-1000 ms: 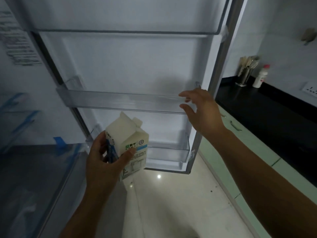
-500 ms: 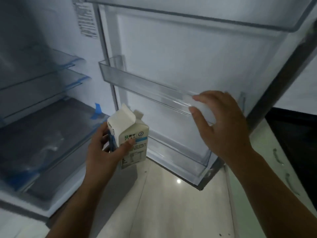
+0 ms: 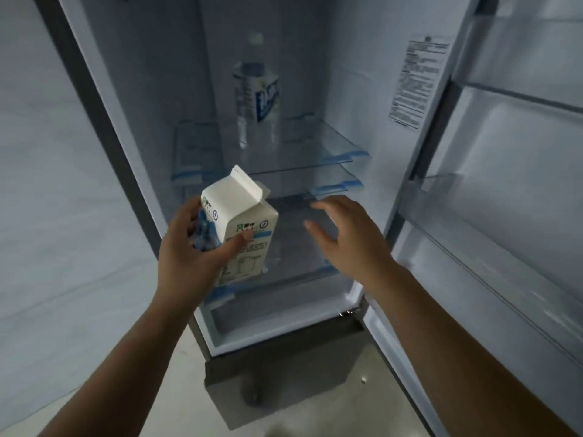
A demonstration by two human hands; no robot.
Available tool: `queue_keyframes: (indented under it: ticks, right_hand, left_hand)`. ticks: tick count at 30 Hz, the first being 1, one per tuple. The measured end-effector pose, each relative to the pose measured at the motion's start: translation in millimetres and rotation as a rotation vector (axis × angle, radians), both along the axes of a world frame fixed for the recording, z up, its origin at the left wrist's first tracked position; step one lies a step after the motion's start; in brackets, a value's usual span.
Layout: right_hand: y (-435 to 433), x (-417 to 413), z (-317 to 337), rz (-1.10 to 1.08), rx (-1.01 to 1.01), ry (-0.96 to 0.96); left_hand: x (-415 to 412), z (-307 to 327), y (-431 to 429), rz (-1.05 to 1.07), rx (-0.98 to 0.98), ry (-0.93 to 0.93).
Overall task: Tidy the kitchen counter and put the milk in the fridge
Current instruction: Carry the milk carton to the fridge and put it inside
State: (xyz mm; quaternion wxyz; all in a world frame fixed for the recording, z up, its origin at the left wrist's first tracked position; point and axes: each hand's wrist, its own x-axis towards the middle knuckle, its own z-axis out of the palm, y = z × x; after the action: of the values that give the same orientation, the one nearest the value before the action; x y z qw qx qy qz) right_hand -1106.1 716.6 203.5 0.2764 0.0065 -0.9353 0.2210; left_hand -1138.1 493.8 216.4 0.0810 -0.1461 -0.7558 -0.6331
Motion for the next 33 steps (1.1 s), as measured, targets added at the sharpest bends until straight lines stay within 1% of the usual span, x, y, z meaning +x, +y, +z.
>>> queue_keyframes:
  ticks: [3, 7, 11, 14, 17, 22, 26, 33]
  right_hand:
    - [4.0, -66.5, 4.2, 0.032, 0.033, -0.028]
    - [12.1, -138.2, 10.6, 0.034, 0.012, -0.062]
    - [25.9, -187.0, 7.7, 0.034, -0.043, -0.05]
    - [38.1, -210.7, 1.1, 0.004, -0.049, -0.079]
    - [50.2, -224.8, -9.2, -0.048, -0.004, -0.083]
    - [56.9, -227.7, -24.9, -0.11, 0.056, 0.016]
    - [58.3, -230.3, -27.2, -0.131, 0.059, -0.002]
    - [58.3, -229.8, -27.4, -0.136, 0.064, -0.013]
  left_hand:
    - [-39.4, 17.0, 1.4, 0.041, 0.02, 0.048]
    - [-88.5, 36.2, 9.7, 0.081, 0.051, 0.067]
    - [-129.2, 45.9, 28.2, 0.119, 0.092, 0.081]
    - [-157.6, 45.2, 44.3, 0.165, 0.103, 0.088]
    - [-184.0, 39.5, 58.8, 0.249, 0.14, 0.075]
    - [-215.6, 22.8, 76.4, 0.36, 0.219, 0.029]
    - [-231.8, 13.4, 81.5, 0.395, 0.239, 0.022]
    - [-249.1, 11.2, 77.5, 0.391, 0.149, 0.078]
